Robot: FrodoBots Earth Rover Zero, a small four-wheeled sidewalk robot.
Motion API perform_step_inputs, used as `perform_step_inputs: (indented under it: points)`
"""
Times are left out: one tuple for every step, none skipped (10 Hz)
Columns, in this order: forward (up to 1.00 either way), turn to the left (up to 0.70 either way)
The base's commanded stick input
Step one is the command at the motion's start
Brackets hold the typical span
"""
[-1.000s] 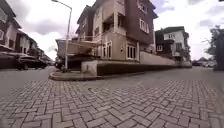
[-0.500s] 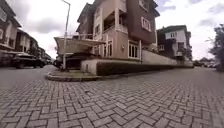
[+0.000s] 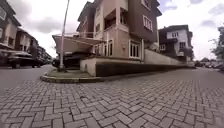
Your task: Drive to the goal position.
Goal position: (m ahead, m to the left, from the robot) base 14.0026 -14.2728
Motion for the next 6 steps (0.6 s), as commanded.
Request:
perform_step_inputs:
  points:
    - [0.70, 0.00]
    - [0.70, 0.00]
    - [0.70, 0.00]
    - [0.70, 0.00]
    - [0.70, 0.00]
    - [0.70, 0.00]
